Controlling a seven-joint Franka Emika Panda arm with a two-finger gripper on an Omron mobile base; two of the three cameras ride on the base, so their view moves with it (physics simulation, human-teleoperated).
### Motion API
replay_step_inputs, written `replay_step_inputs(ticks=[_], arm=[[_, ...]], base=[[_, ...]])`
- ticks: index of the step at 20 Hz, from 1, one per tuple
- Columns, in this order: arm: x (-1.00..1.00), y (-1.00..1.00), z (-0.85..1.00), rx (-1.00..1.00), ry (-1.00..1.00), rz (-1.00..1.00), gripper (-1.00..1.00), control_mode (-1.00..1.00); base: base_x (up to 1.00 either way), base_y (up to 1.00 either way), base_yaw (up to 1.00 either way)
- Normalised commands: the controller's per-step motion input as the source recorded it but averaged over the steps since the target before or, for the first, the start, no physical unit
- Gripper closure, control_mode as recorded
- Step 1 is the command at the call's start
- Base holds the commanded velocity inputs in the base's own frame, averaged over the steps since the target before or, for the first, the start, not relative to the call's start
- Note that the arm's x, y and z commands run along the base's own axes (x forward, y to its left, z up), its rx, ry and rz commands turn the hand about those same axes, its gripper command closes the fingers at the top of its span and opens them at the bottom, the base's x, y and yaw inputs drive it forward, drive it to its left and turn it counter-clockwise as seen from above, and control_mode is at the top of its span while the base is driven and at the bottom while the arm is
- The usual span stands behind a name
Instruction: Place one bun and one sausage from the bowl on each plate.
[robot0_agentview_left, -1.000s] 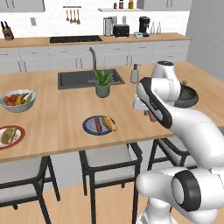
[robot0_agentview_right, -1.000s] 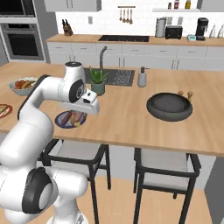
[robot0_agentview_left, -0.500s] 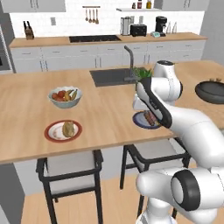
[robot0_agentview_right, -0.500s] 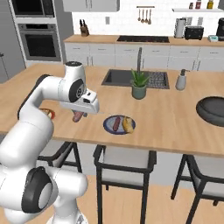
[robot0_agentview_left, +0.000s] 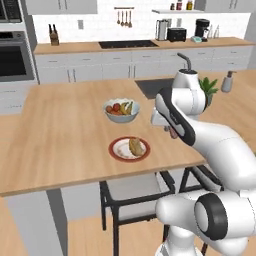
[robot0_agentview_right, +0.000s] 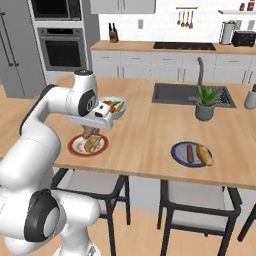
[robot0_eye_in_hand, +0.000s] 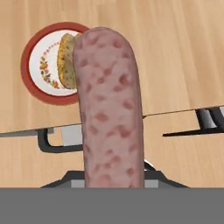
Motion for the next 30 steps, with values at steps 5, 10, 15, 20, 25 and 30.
replay_step_inputs(ticks=[5,10,15,20,25,30], arm=[[0.0,0.0,0.0,0.0,0.0,0.0,1.0,1.0],[0.0,0.0,0.0,0.0,0.0,0.0,1.0,1.0],[0.0,0.0,0.0,0.0,0.0,0.0,1.0,1.0],[0.0,0.0,0.0,0.0,0.0,0.0,1.0,1.0],[0.28,-0.07,-0.15,0.0,0.0,0.0,1.0,-1.0],[0.49,-0.02,-0.78,0.0,0.0,0.0,1.0,-1.0]], base=[[0.0,0.85,0.0],[0.21,0.36,0.0],[0.41,-0.03,0.0],[0.48,-0.23,0.0],[0.17,-0.05,0.0],[0.0,0.0,0.0]])
